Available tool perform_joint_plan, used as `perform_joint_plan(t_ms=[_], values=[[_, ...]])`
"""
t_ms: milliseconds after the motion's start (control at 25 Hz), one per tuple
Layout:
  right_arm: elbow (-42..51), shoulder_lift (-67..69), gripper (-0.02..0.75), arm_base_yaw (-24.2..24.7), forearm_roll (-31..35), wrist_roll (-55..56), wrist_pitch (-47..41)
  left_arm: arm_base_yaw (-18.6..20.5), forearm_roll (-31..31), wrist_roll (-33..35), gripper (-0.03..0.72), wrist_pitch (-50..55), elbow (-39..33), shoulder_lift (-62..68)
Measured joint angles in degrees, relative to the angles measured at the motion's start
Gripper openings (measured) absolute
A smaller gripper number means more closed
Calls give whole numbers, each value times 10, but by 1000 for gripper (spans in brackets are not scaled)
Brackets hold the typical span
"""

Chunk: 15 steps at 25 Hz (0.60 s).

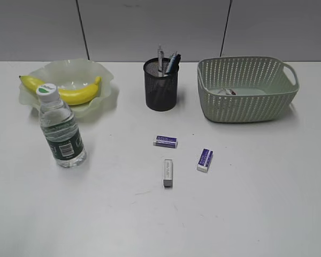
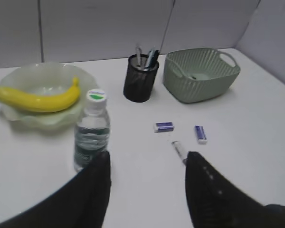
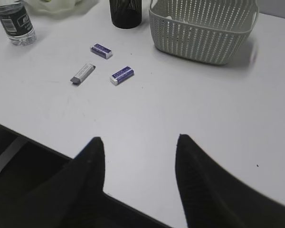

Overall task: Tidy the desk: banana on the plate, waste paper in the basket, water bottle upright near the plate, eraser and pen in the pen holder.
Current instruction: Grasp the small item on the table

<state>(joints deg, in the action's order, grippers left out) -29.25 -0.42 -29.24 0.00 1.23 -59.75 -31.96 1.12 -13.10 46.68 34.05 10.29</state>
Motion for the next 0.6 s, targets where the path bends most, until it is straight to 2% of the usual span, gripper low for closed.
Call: perform_joint_plan(t_ms=[160, 320, 600], values=[[1, 0, 391, 0, 0, -2, 0, -2, -80, 17, 382, -91, 36, 170], [1, 0, 391, 0, 0, -3, 0, -18, -170, 115, 382, -123, 116, 376], [1, 0, 391, 0, 0, -3, 0, -80, -195, 150, 382, -140, 294, 676]])
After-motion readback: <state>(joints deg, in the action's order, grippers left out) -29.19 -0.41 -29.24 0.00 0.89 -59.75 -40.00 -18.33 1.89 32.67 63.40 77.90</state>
